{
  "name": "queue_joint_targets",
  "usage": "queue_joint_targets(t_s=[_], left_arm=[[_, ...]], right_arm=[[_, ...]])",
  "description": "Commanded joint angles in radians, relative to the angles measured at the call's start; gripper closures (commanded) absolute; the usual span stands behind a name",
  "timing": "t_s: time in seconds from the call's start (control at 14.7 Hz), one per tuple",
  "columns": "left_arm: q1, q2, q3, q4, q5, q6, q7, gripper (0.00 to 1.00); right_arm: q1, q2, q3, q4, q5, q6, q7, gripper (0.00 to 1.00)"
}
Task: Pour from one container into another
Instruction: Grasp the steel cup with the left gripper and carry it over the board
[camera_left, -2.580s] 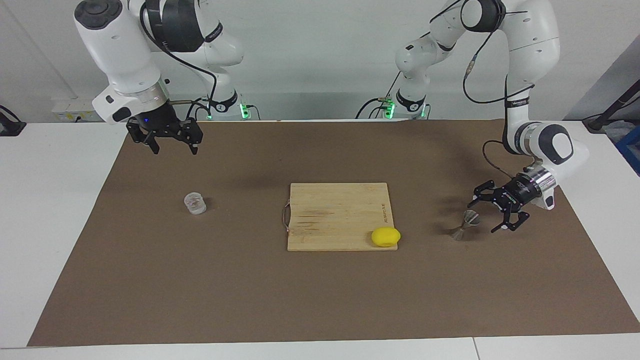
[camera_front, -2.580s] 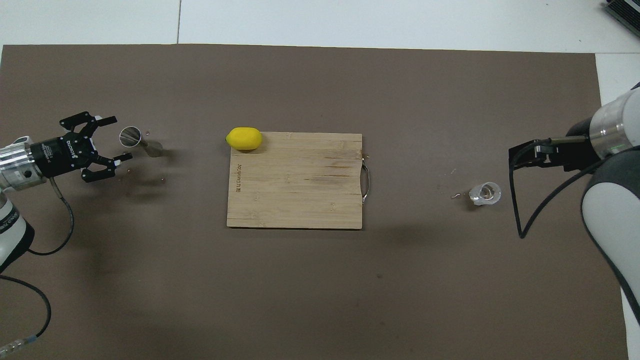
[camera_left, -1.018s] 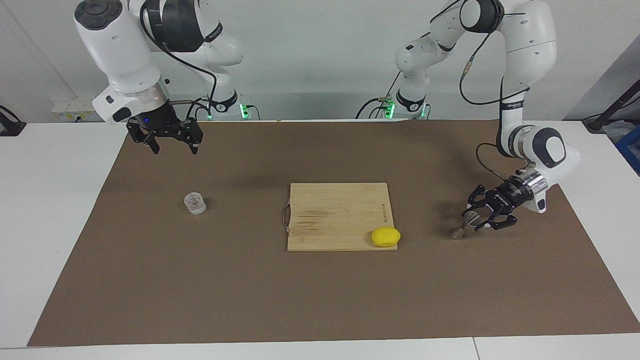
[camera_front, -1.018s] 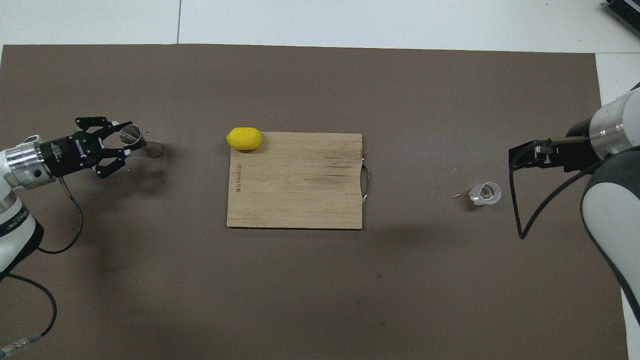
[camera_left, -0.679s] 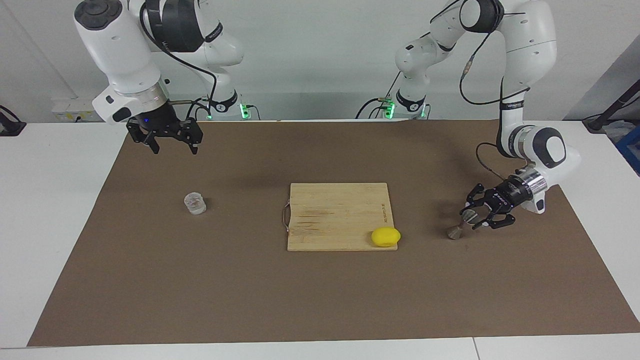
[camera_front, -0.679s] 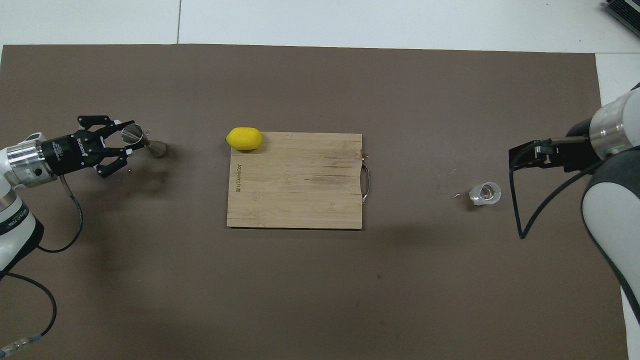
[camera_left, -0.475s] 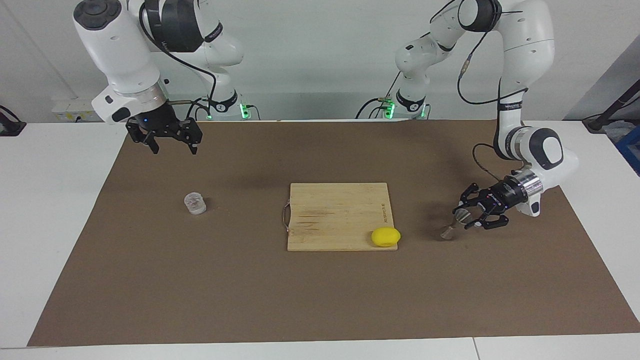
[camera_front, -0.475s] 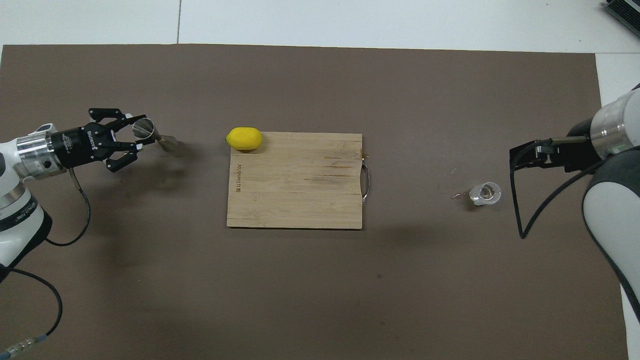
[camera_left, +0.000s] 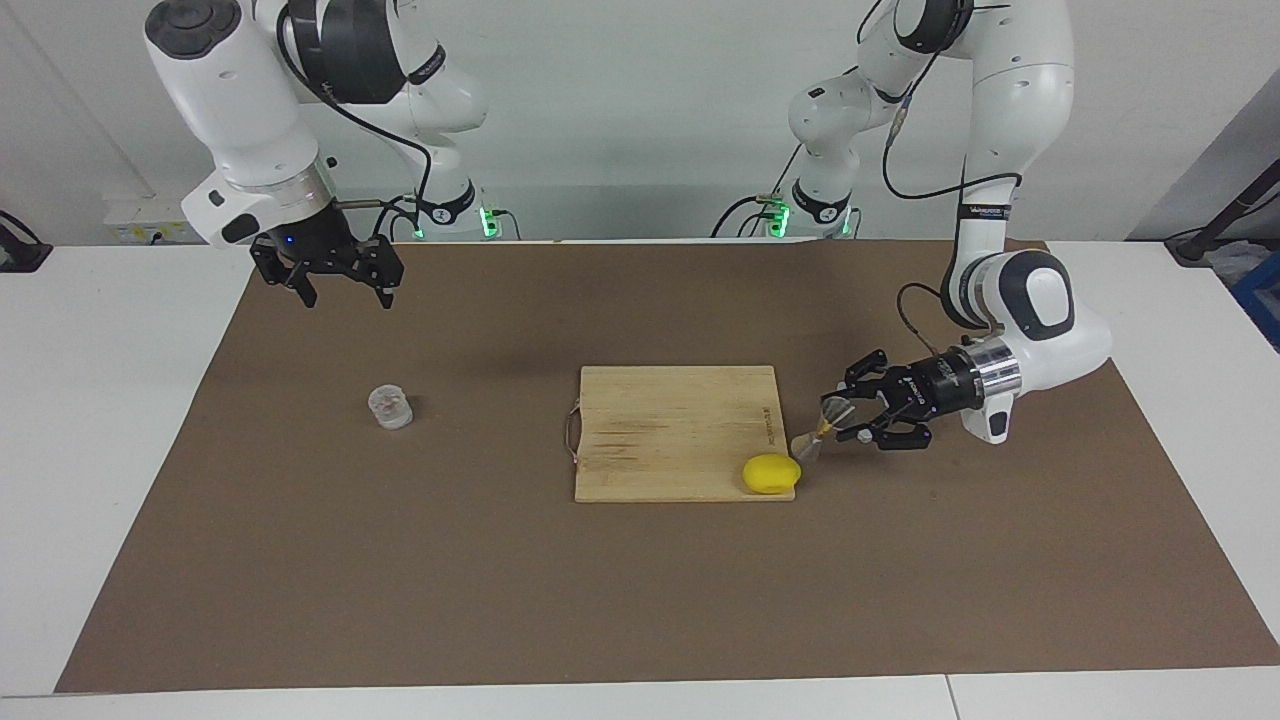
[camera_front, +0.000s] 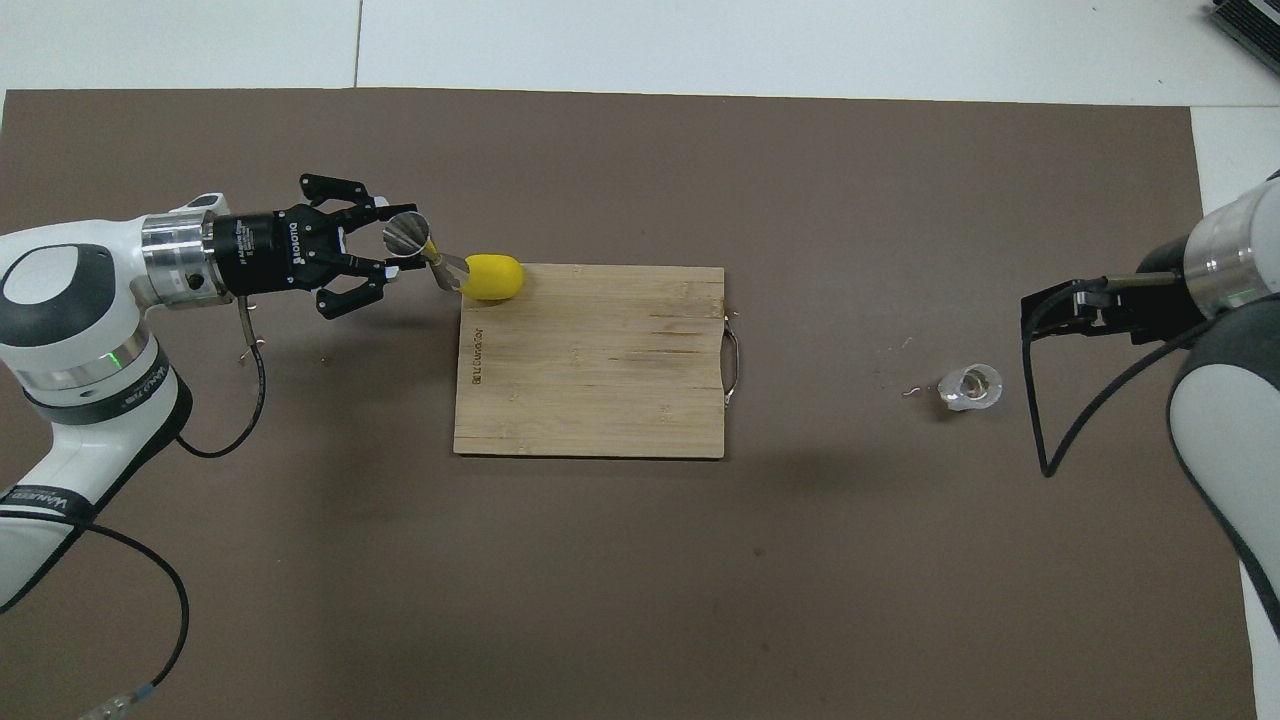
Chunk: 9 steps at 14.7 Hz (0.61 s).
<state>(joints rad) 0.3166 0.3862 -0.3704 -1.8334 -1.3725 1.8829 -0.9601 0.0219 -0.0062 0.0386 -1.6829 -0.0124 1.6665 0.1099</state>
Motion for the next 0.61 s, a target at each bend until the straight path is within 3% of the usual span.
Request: queue_joint_targets(t_s=[0.0, 0.34, 0.54], left_arm=[[-0.097, -0.046, 0.001, -0.01, -0.049, 0.141, -0.077, 1.0], [-0.327, -0.046, -0.016, -0.021, -0.183, 0.474, -0.089, 1.0], [-0.43, -0.038, -0.013, -0.02, -0.33, 0.628, -0.077, 1.0]], right_arm=[[-0.007, -0.02, 0.001, -0.015, 0.002, 0.009, -0.024, 0.0], [-0.007, -0.021, 0.0, -0.014, 0.0, 0.004, -0.025, 0.0], [-0.008, -0.021, 0.0, -0.011, 0.0, 0.001, -0.007, 0.0]])
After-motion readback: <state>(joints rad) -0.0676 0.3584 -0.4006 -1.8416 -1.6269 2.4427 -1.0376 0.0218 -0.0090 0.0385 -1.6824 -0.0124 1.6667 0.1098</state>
